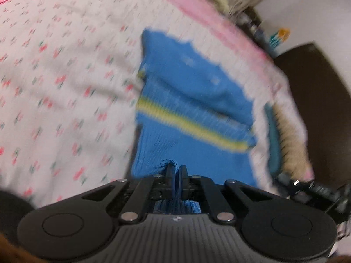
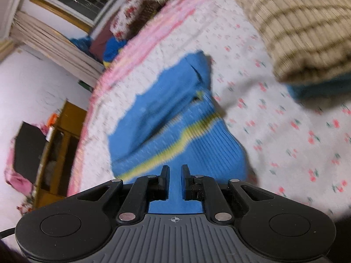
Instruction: Fold small clothes
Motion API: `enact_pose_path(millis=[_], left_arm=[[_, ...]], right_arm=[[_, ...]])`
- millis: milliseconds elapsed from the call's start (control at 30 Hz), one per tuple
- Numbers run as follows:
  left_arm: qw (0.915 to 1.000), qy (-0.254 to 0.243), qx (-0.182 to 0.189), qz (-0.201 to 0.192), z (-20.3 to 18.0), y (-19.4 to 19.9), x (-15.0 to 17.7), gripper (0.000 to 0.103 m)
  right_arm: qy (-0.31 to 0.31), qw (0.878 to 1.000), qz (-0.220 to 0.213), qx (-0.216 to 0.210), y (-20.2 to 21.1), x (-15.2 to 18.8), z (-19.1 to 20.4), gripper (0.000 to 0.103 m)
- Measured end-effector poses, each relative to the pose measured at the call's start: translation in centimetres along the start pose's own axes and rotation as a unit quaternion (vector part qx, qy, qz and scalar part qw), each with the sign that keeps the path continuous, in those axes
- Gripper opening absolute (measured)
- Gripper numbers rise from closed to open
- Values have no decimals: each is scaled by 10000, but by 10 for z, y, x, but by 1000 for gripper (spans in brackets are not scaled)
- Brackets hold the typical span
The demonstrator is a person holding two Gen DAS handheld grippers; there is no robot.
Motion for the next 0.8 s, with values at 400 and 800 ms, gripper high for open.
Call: enact_pose_path(millis=[400, 800], left_arm=[[9998, -126, 161, -77, -2, -2, -18, 10], [9998, 50, 192, 97, 8, -9, -2, 10]], right_arm=[[488, 9916, 521, 1082, -9, -3, 4, 19], [219, 9789, 1391, 1478, -38, 31, -28, 37]])
Point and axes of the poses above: each gripper's, at about its wrist camera, not at the fingertips, and y roughly against the way its jaws point, z to its left, x to its underside, the point moved 1 cm from there along -y, roughly the way its jaws point, and after that the axes turned 15 degrees about z, right-handed, at the moved point
